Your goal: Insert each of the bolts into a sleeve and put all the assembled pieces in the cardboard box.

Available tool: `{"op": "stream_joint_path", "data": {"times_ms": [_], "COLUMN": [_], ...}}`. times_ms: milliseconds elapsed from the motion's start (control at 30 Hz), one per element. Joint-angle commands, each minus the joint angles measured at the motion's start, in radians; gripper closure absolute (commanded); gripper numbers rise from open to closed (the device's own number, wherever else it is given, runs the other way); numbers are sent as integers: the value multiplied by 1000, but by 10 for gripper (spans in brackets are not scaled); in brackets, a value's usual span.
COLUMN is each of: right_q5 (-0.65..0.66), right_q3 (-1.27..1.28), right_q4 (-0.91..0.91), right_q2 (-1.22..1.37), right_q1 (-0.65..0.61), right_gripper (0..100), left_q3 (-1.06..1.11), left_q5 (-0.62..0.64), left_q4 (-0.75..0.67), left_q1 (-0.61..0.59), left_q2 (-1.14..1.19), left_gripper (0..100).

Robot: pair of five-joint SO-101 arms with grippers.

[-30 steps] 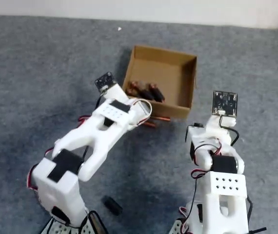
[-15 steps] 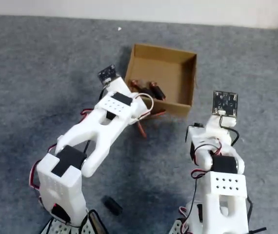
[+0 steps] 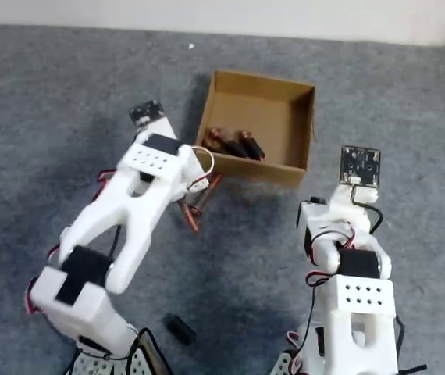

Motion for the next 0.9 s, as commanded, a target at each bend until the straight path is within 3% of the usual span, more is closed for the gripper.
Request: {"op": "stream_joint_path", "data": {"times_ms": [0, 367, 533, 633, 867], "right_q5": [0, 41, 55, 133, 158], "right_q3": [-10, -10, -10, -8, -8], "right_q4": [-33, -27, -25, -7, 30], "right_q2": [-35, -39, -39, -39, -41], "right_q1": [8, -2, -70, -133, -219], "right_gripper": [992, 992, 992, 992, 992], "left_q3": [39, 315, 479, 552, 679], "left_q5": [-60, -173, -258, -296, -308], "left_q4": [12, -152, -279, -327, -396], "left_q1": [-7, 1, 1, 1, 2], "left_q2": [-137, -460, -636, -730, -932], "left_gripper": [992, 995, 995, 995, 995]}}
